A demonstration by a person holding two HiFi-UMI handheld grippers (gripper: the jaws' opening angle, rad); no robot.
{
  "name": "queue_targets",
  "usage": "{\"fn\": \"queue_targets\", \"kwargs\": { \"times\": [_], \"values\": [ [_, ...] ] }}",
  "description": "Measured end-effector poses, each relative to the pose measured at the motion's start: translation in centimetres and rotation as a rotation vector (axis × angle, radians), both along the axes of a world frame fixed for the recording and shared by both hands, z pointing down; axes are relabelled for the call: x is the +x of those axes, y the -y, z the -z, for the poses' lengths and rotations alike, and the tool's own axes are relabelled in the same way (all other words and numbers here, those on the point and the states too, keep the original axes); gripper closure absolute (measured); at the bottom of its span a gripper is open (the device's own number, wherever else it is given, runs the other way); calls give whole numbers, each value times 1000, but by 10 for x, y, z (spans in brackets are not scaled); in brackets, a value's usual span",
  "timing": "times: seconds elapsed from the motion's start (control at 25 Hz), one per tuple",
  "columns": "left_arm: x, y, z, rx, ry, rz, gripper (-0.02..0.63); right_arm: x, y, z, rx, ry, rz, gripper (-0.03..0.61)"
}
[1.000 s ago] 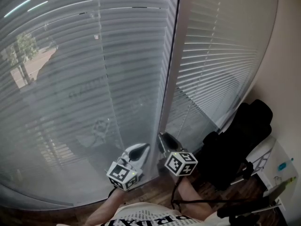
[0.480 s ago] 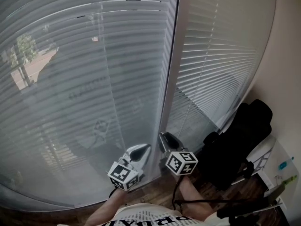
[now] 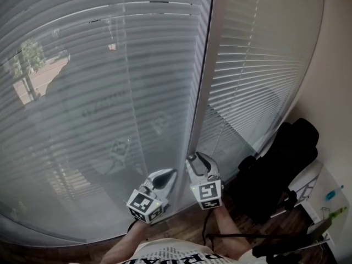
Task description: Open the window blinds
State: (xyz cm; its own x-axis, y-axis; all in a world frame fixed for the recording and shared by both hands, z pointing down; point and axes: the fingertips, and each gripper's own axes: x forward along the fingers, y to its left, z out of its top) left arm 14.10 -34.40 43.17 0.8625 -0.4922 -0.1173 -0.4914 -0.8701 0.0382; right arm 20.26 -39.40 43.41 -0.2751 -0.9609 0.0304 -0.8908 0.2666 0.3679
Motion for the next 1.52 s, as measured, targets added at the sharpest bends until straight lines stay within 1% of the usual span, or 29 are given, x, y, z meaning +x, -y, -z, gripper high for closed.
{"fn": "queue_targets", "kwargs": {
  "times": [0.12, 0.24, 0.48, 0.64, 0.8, 1.0, 1.2, 1.52],
  "values": [
    [0, 0, 1, 9, 2, -2, 621, -4, 2, -5, 18, -118, -1, 423],
    [1, -1, 0, 8, 6, -1, 621, -7, 1, -5, 53, -182, 3, 434],
    [2, 0, -2, 8, 0, -2, 621, -5, 0, -6, 47, -134, 14, 443],
    [3, 0, -5, 6, 0, -1, 621, -3, 0, -8, 32, -48, 7, 443],
    [3, -1, 2, 6, 1, 1, 621, 1, 1, -6, -11, 127, 11, 443],
    [4, -3, -1, 3, -1, -7, 621, 4, 2, -8, -38, 239, 1, 445],
    [1, -3, 3, 3, 3, 1, 621, 7, 3, -10, -70, 398, -4, 445],
    [-1, -3, -2, -8, -11, -13, 621, 11, 7, -14, -111, 561, -14, 445]
  ]
}}
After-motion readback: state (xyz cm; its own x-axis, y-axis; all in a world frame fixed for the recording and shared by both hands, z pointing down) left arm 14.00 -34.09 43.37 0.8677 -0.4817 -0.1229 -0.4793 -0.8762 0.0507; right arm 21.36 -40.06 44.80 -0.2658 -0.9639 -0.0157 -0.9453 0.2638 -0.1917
